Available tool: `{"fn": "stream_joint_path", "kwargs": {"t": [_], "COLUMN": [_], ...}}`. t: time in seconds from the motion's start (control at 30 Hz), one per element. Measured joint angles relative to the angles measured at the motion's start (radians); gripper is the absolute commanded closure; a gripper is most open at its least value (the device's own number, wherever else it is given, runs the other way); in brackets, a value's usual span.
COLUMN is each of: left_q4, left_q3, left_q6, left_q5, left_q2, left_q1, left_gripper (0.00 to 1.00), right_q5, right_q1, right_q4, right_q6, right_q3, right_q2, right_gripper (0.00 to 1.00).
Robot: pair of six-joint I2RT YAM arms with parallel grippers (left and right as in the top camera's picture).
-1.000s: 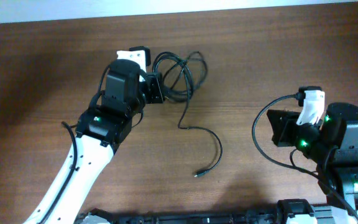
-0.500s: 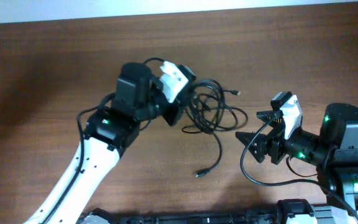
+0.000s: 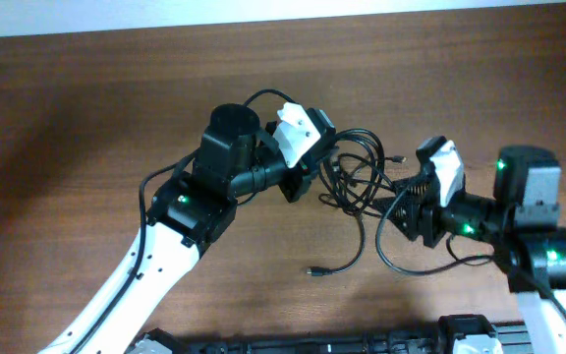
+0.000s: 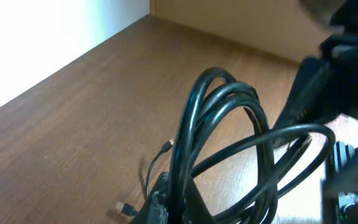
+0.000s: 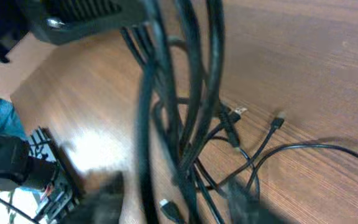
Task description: Untangle cables
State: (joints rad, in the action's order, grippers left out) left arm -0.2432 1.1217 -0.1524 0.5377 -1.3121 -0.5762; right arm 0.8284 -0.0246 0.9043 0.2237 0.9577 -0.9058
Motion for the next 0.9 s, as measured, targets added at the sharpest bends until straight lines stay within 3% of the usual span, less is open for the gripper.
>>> {"fn": "stream_joint_path", "kwargs": {"t": [0.2,0.47,0.9], "left_q4": [-0.015,-0.161,-0.264], "left_q3": [0.000,0.000,0.001], "left_q6": [0.041,0.360,0.533], "left_q5": [-0.050,-0.393,-0.399], "left_q2": [0.000,0.000,0.009], "left_q1": [-0.001,-0.007,-0.026], "left_gripper": [1.00,1.00,1.00], "right_q5": [0.001,0.081,0.053], "right_q1": [0.000,0.000,0.000], "right_q4": [-0.001,-0.098,-0.127], "right_q6": [0.004,-0.020,-0.118], "right_q3": [0.000,0.000,0.000], "right_q2": [-0.036,0.110,0.248], "right_gripper": [0.96,0.96,0.96]}}
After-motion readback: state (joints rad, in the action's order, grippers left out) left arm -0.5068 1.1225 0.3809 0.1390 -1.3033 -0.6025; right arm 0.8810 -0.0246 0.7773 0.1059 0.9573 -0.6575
